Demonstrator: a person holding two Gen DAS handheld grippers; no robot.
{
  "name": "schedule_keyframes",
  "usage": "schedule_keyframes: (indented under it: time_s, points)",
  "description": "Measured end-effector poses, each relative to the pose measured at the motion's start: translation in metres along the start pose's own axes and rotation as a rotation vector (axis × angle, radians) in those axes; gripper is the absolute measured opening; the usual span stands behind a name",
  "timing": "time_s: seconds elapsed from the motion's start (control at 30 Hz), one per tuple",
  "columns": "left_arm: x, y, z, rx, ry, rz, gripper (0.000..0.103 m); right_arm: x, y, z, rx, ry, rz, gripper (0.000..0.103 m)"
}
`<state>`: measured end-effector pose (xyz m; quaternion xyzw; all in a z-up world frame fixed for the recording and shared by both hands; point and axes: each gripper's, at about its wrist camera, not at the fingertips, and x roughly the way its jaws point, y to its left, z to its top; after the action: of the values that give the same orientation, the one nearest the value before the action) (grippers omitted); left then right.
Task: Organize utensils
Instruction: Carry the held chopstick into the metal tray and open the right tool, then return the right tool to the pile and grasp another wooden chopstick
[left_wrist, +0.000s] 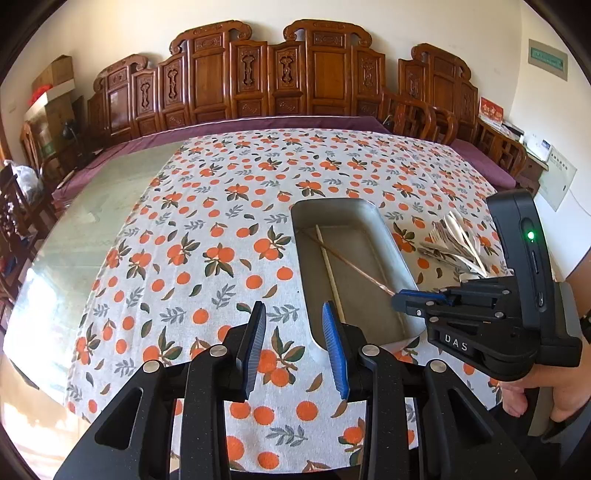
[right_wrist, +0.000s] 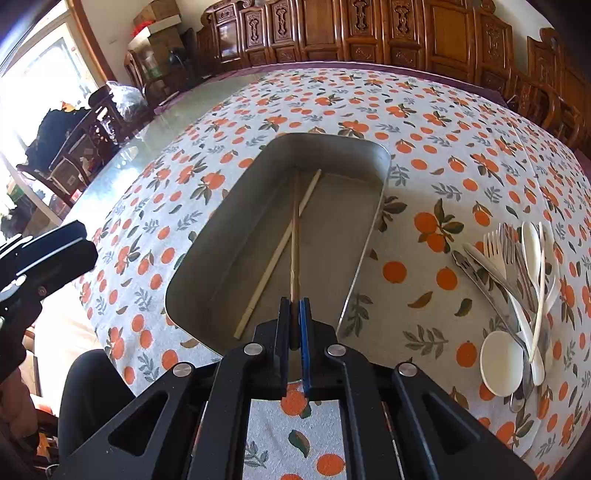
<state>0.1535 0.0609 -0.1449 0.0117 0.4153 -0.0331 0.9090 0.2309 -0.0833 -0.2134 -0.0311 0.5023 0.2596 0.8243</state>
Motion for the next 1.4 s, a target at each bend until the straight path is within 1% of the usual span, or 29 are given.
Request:
schedule_keyframes:
  time_s: [0.23,0.3,0.4,0.5,0.57,0.6,0.63,0.67,0.77,0.87,0.97,1.1,1.4]
  points:
    - [-0.004,-0.006,0.000,0.006,-0.006,-0.009,0.030,-0.020,-0.001,-0.002,-0.007,-0.057,0.027,0.008]
    - [-0.005,-0.009,0.000,0.006,-0.008,-0.016,0.032,-0.032,-0.005,-0.005,-0.009,-0.083,0.028,0.008]
    - [-0.005,-0.016,0.001,0.013,-0.012,-0.027,0.038,-0.050,-0.015,-0.010,-0.022,-0.123,0.010,0.008]
    - [-0.005,-0.025,0.002,0.024,-0.018,-0.041,0.049,-0.066,-0.030,-0.016,-0.023,-0.157,-0.014,0.008]
    - [-0.004,-0.034,0.003,0.034,-0.021,-0.057,0.063,-0.076,-0.044,-0.020,-0.017,-0.175,-0.035,0.008]
    - [-0.003,-0.038,0.003,0.040,-0.023,-0.065,0.067,-0.081,-0.051,-0.022,-0.016,-0.184,-0.050,0.008]
    - [-0.002,-0.042,0.004,0.045,-0.025,-0.068,0.073,-0.085,-0.059,-0.024,-0.013,-0.193,-0.066,0.008]
    - [-0.002,-0.046,0.005,0.052,-0.027,-0.071,0.075,-0.090,-0.068,-0.026,-0.009,-0.201,-0.083,0.008]
    - [0.001,-0.060,0.007,0.072,-0.027,-0.086,0.078,-0.097,-0.096,-0.030,0.021,-0.213,-0.117,0.015]
    - [0.003,-0.072,0.010,0.087,-0.028,-0.104,0.079,-0.097,-0.122,-0.032,0.050,-0.214,-0.154,0.020]
    - [0.004,-0.081,0.012,0.098,-0.031,-0.110,0.081,-0.086,-0.145,-0.032,0.077,-0.191,-0.182,0.022]
    - [0.000,-0.086,0.013,0.084,-0.040,-0.131,0.081,-0.067,-0.166,-0.029,0.108,-0.145,-0.206,0.023]
    - [-0.010,-0.098,0.013,0.106,-0.047,-0.141,0.081,-0.031,-0.189,-0.013,0.152,-0.066,-0.233,0.024]
